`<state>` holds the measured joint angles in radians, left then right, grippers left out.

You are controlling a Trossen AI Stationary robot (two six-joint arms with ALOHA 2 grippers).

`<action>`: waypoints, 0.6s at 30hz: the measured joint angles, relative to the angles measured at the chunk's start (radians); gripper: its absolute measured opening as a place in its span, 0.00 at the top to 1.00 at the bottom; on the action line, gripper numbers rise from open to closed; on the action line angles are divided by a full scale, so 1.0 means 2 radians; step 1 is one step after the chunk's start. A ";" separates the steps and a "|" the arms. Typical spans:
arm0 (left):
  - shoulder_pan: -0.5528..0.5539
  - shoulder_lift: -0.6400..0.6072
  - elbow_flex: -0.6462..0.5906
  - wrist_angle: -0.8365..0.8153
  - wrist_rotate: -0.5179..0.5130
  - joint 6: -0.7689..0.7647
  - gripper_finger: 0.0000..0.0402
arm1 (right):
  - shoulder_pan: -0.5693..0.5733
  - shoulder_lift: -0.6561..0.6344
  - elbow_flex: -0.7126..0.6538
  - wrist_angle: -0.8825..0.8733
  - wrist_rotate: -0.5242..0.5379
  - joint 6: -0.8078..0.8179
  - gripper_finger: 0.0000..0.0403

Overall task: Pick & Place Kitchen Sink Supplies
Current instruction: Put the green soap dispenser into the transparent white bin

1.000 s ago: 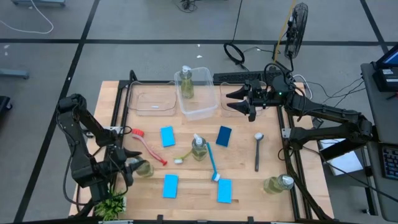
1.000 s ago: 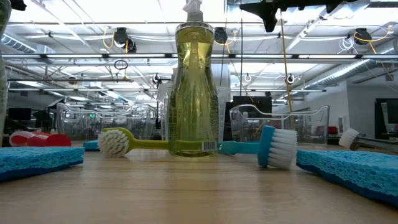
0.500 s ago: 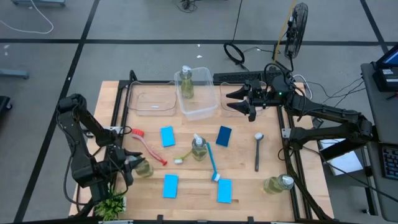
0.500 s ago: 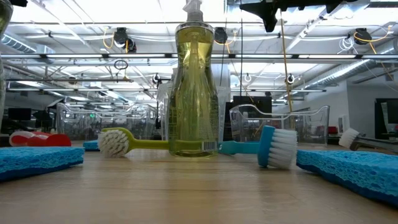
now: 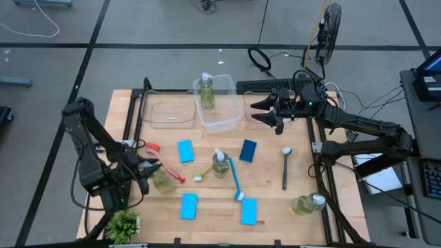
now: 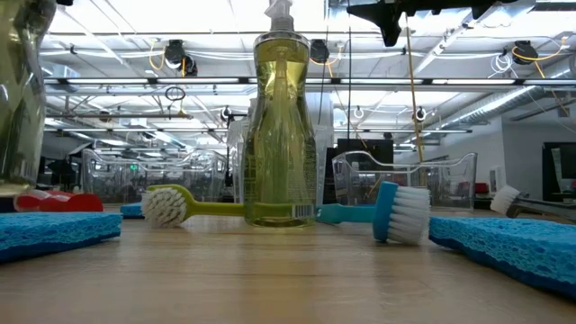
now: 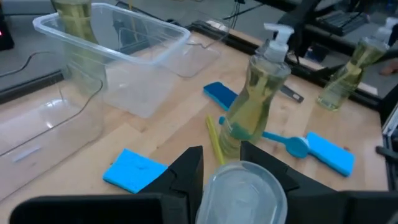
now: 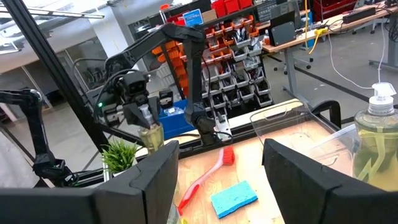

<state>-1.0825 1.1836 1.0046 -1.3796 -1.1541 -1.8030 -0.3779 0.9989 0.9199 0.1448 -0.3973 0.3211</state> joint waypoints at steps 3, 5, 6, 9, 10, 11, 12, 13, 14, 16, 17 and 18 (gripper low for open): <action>0.008 -0.021 0.000 0.006 -0.020 0.001 0.75 | 0.000 0.000 0.000 0.000 0.000 0.000 0.45; 0.015 -0.034 0.000 0.017 -0.038 0.002 0.76 | 0.000 0.000 0.000 0.000 0.000 0.000 0.46; 0.020 -0.040 0.000 0.025 -0.049 0.005 0.76 | 0.000 0.000 0.000 0.000 0.000 0.000 0.46; 0.039 -0.058 0.001 0.065 -0.073 0.049 0.76 | 0.002 0.001 0.000 0.001 0.000 -0.002 0.45; 0.047 -0.065 0.001 0.082 -0.077 0.072 0.76 | 0.005 0.003 0.000 0.004 0.000 -0.006 0.45; 0.054 -0.071 0.001 0.103 -0.079 0.099 0.76 | 0.009 0.005 0.000 0.008 0.000 -0.010 0.46; 0.064 -0.078 0.001 0.124 -0.079 0.129 0.76 | 0.013 0.006 0.000 0.009 0.000 -0.014 0.46; 0.073 -0.085 0.003 0.145 -0.078 0.161 0.76 | 0.017 0.008 0.000 0.013 -0.001 -0.019 0.46; 0.082 -0.090 0.007 0.166 -0.075 0.197 0.76 | 0.022 0.012 0.000 0.020 -0.001 -0.024 0.45; 0.100 -0.100 0.018 0.211 -0.071 0.272 0.76 | 0.031 0.019 0.000 0.037 -0.001 -0.032 0.45; 0.109 -0.104 0.025 0.234 -0.068 0.314 0.76 | 0.034 0.023 0.000 0.043 -0.001 -0.037 0.45; 0.118 -0.108 0.032 0.256 -0.065 0.357 0.76 | 0.038 0.026 0.000 0.052 -0.001 -0.042 0.45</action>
<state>-0.8469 0.9681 1.0694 -0.8671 -1.2844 -1.0888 -0.3022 1.0511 0.9203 0.2481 -0.3994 0.2378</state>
